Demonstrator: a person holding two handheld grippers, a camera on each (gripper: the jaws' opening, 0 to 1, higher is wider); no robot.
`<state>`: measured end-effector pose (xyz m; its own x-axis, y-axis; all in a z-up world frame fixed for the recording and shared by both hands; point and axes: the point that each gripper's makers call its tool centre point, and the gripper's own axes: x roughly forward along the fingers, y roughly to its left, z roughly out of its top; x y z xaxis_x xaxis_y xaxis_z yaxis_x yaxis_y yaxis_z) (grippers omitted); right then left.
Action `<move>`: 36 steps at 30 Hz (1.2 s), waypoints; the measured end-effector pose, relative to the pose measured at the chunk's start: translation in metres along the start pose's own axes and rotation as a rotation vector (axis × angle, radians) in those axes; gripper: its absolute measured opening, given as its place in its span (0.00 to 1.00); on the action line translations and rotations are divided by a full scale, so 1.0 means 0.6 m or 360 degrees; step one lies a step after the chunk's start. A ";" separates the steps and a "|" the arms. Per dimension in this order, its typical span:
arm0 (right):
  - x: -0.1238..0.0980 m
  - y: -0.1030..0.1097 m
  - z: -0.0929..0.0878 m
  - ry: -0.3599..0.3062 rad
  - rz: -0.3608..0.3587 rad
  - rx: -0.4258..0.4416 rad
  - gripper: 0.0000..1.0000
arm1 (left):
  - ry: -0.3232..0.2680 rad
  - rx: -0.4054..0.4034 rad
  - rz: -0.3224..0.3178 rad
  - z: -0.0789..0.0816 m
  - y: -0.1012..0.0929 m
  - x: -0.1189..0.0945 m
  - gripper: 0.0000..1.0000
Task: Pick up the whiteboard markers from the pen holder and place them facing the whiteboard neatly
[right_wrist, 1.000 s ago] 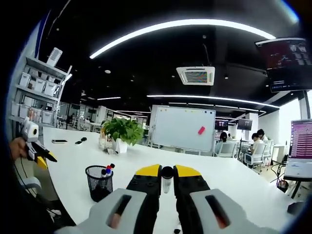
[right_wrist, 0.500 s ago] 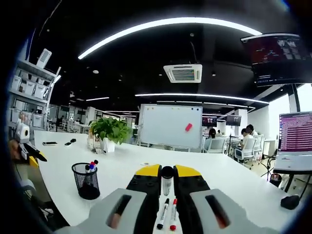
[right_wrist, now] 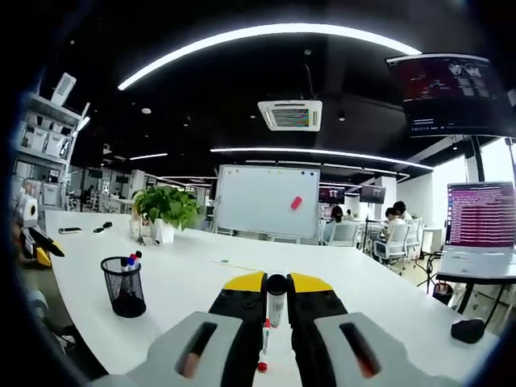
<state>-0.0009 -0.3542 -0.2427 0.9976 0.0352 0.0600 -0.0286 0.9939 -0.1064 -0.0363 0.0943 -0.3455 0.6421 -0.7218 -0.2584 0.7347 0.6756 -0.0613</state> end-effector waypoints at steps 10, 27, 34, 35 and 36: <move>0.008 -0.008 -0.035 0.0079 -0.0013 -0.0010 0.13 | -0.0007 0.0001 0.0012 0.002 0.003 -0.004 0.48; 0.027 -0.014 -0.102 0.0223 -0.0022 0.0009 0.13 | 0.0001 -0.0004 0.0002 -0.001 0.001 0.000 0.48; 0.030 -0.014 -0.120 0.0260 -0.0019 0.0024 0.13 | 0.0004 -0.0003 -0.0003 -0.001 -0.001 0.001 0.48; 0.031 -0.014 -0.122 0.0264 -0.0019 0.0025 0.13 | 0.0003 -0.0004 -0.0001 -0.001 -0.001 0.001 0.48; 0.031 -0.013 -0.125 0.0272 -0.0019 0.0026 0.13 | 0.0002 -0.0004 0.0000 -0.001 0.000 0.000 0.48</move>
<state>0.0229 -0.3693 -0.3151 0.9941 0.0065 -0.1083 -0.0164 0.9958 -0.0905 -0.0362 0.0942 -0.3461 0.6419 -0.7213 -0.2600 0.7340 0.6762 -0.0639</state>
